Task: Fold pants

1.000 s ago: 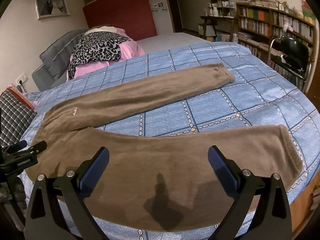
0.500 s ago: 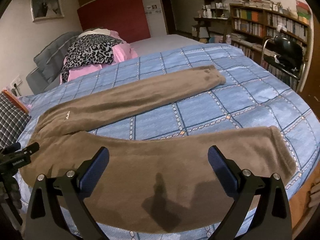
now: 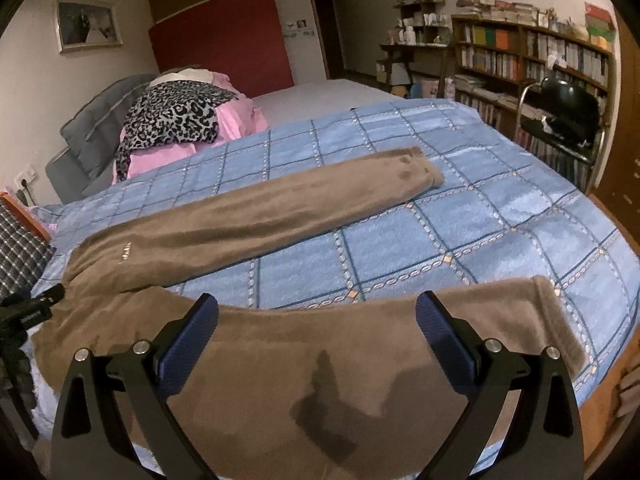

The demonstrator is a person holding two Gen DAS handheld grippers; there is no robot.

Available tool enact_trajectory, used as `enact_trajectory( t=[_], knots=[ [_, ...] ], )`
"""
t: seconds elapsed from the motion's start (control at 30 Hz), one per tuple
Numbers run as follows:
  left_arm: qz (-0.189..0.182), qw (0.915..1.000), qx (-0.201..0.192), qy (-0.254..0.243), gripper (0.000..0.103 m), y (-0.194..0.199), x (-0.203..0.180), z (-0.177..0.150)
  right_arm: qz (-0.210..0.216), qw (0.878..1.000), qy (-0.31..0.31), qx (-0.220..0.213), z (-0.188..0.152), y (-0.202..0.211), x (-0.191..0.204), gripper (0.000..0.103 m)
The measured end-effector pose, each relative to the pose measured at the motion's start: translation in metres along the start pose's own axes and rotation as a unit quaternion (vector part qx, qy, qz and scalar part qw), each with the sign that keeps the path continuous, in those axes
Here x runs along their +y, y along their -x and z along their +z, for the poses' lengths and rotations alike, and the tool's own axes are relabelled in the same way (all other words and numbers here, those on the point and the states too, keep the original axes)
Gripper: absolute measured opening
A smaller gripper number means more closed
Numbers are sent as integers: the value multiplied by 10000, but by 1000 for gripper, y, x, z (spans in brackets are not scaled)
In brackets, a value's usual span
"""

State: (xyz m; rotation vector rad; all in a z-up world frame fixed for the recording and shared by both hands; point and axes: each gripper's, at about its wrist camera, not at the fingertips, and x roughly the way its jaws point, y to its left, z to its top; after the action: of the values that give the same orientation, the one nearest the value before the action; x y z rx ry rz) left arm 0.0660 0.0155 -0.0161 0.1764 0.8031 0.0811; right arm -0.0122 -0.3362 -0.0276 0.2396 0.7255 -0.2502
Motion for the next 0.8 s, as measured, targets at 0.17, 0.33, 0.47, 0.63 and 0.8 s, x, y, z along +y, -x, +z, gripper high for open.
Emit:
enact_trajectory(
  t=[0.17, 0.33, 0.47, 0.63, 0.8],
  knots=[
    [109, 9999, -31, 33, 100, -13, 10, 11, -145, 9999, -25, 5, 8, -11, -7, 98],
    [200, 9995, 16, 226, 100, -34, 34, 27, -213, 9997, 91, -12, 18, -20, -5, 98],
    [256, 9989, 120, 371, 100, -61, 62, 41, -206, 9997, 134, 36, 23, -29, -1, 98],
    [411, 9962, 368, 675, 100, -99, 105, 56, -196, 9994, 210, 203, 23, -43, 8, 98],
    [677, 9922, 510, 914, 100, -138, 148, 75, -213, 9988, 280, 326, 26, -57, 16, 98]
  ],
)
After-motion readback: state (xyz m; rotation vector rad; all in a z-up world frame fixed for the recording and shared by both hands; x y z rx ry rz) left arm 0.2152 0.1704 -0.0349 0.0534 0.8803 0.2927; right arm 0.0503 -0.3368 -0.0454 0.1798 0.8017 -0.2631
